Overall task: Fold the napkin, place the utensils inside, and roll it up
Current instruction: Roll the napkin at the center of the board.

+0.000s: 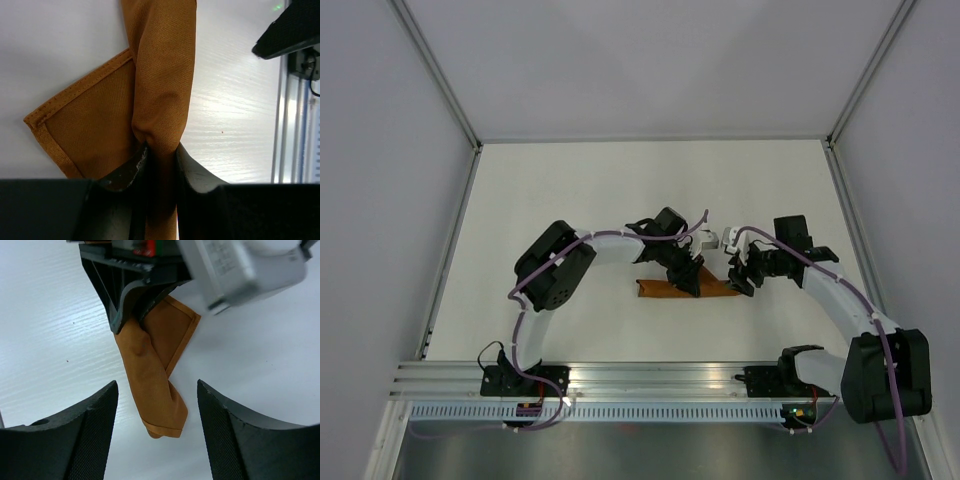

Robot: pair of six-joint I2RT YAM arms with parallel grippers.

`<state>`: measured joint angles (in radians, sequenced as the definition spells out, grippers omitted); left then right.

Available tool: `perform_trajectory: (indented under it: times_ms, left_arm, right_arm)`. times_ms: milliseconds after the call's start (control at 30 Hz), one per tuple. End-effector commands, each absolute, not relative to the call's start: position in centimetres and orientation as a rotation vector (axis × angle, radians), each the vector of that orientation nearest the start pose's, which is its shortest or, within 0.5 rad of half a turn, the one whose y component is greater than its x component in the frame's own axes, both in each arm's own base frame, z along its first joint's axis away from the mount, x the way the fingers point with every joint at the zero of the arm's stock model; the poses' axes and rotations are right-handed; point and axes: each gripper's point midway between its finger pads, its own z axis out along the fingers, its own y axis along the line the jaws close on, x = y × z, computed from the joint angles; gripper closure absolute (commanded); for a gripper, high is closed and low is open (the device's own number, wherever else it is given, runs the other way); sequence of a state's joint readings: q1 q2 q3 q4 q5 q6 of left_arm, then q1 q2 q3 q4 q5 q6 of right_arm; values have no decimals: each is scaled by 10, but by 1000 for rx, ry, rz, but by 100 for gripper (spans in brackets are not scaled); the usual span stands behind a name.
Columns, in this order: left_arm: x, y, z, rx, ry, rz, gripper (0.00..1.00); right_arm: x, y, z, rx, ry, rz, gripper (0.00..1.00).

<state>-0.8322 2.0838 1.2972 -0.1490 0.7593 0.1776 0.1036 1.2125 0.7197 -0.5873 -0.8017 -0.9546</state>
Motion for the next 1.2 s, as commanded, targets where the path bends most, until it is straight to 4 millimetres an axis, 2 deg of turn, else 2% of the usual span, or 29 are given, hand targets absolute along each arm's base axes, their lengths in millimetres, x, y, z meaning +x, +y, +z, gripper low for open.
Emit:
perform_trajectory:
  times_ms: [0, 33, 200, 400, 933, 1100, 1167]
  left_arm:
    - [176, -371, -31, 1476, 2474, -1297, 97]
    - [174, -369, -33, 1467, 2503, -1302, 97]
    - [177, -370, -42, 1423, 2579, -1316, 97]
    - [182, -372, -43, 1380, 2626, -1310, 97]
    - [190, -375, -46, 1351, 2664, -1278, 97]
    - [191, -375, -46, 1351, 2662, -1269, 97]
    - [192, -377, -44, 1351, 2654, -1274, 97]
  right_arm:
    - [255, 135, 98, -1414, 1717, 501, 29]
    - [257, 137, 97, -1423, 1697, 475, 29]
    - [241, 155, 78, -1508, 1688, 466, 29]
    - [232, 171, 61, -1579, 1691, 456, 29]
    - [212, 181, 34, -1657, 1738, 507, 30]
    - [212, 182, 27, -1675, 1750, 501, 34]
    - [213, 181, 24, -1675, 1761, 495, 40]
